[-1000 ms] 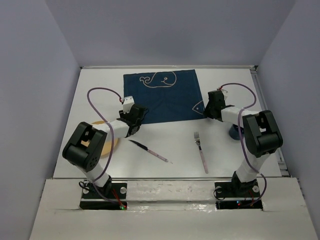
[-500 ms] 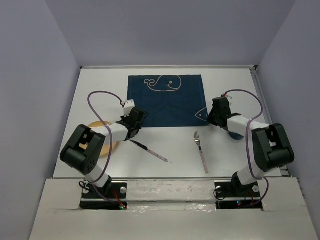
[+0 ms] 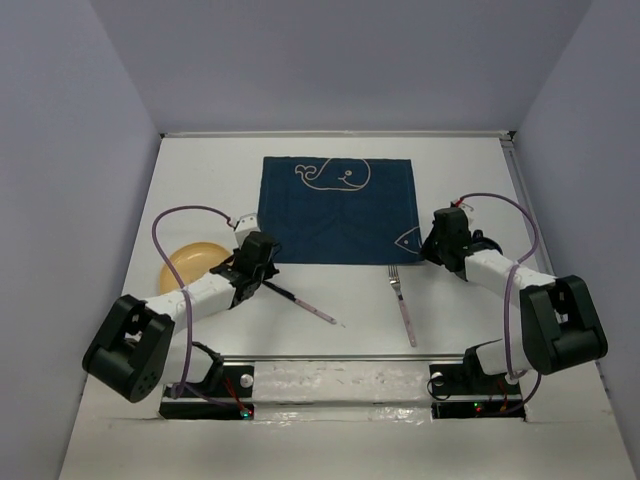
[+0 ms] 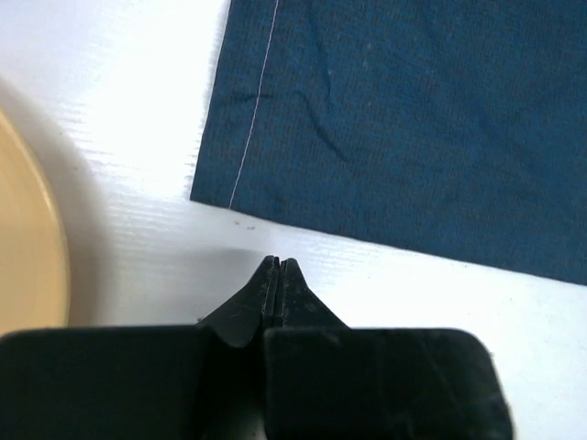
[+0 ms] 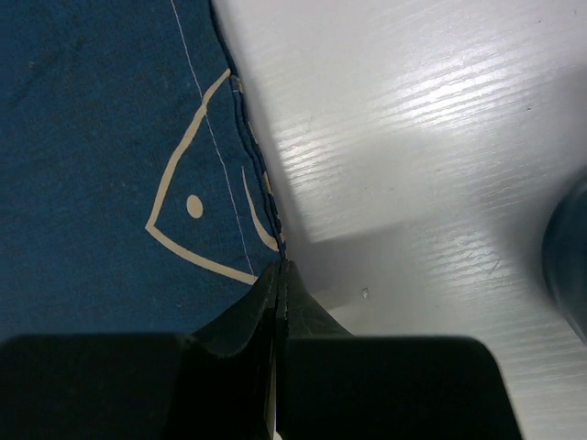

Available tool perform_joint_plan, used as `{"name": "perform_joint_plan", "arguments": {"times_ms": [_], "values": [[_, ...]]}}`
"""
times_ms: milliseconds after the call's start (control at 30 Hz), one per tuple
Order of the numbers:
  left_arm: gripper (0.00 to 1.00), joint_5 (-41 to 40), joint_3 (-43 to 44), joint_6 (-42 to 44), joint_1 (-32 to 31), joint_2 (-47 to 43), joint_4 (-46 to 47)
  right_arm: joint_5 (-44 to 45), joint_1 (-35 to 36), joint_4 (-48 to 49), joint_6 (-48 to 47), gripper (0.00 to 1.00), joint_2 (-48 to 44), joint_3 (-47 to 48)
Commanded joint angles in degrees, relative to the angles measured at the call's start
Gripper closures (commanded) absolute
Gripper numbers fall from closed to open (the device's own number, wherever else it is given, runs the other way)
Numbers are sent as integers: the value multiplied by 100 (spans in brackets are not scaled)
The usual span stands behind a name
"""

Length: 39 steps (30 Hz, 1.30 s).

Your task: Set the dinner table for one person

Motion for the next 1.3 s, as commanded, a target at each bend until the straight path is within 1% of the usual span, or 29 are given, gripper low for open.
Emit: {"name": "perform_joint_plan", "arguments": {"times_ms": [0,33,67,100,200,233,300,367,433,500,567,600,633,667,700,733,767,800,833,867,900,967,1000,1033,1067,1100,1133,1233,1267], "values": [[100,118,-159,-107,-17,-357,-118,-83,39,-25,61,100,-211,3],[96,127,-168,-107,-26,-375,-127,-65,39,-34,70,100,-211,21],[95,196,-177,-107,-35,-436,-145,-30,39,-34,9,100,-203,47],[92,249,-220,-124,-35,-489,-136,100,39,-95,-26,94,-203,91],[91,382,-273,-151,-79,-918,-154,216,39,-201,-167,75,-343,293],[90,390,-256,-142,-70,-1068,-171,207,39,-219,-202,65,-387,345],[87,382,-186,-89,-79,-1542,-241,67,39,-219,-359,56,-492,451],[83,451,51,-28,-88,-1945,-399,-153,179,-236,-535,50,-536,653],[81,574,402,25,-88,-2228,-514,-179,460,-236,-737,49,-510,828],[73,689,831,227,-88,-2676,-628,-538,961,-236,-888,50,-257,1215],[67,663,1166,446,-96,-3063,-802,-671,1391,-114,-914,55,68,1689],[64,628,1325,569,-96,-3177,-830,-628,1924,-87,-940,58,279,1891],[57,602,1622,814,-88,-3379,-874,-419,2190,-78,-984,66,768,2128],[54,584,1764,929,-96,-3468,-901,-330,2436,-78,-1089,71,1060,2643],[52,584,1879,1026,-88,-3556,-962,-277,2822,-78,-1134,76,1350,2927],[48,584,2045,1210,-96,-3635,-971,-250,2982,-96,-1160,95,1936,3208],[45,567,2099,1290,-96,-3801,-989,-250,3132,-104,-1230,100,2220,3490],[42,566,2126,1360,-96,-3890,-989,-241,3264,-113,-1274,100,2484,4049],[40,566,2143,1422,-88,-3960,-980,-232,3509,-139,-1318,100,2757,4333],[36,575,2126,1579,-96,-4117,-980,-154,3607,-253,-1371,100,3281,4615],[34,566,2091,1668,-96,-4197,-945,-144,3704,-306,-1389,100,3522,4887],[27,322,1829,1896,-88,-4539,-814,-249,3967,-507,-1406,100,4196,5861],[27,320,1749,1897,-88,-4541,-761,-250,3968,-509,-1398,100,4392,6109],[25,225,1661,1941,-88,-4628,-708,-311,4029,-587,-1389,100,4551,6112],[21,102,1591,2011,-88,-4794,-647,-451,4152,-631,-1389,100,4770,6486],[19,31,1520,2046,-88,-4874,-515,-496,4205,-623,-1380,100,4850,6637],[17,-48,1415,2064,-79,-5005,-471,-566,4258,-623,-1345,95,4903,6865],[16,-93,1248,2143,-44,-5155,-339,-698,4311,-597,-1021,64,5018,7069],[16,-58,1212,2152,-26,-5191,-312,-672,4363,-571,-837,61,5018,7052]]}}
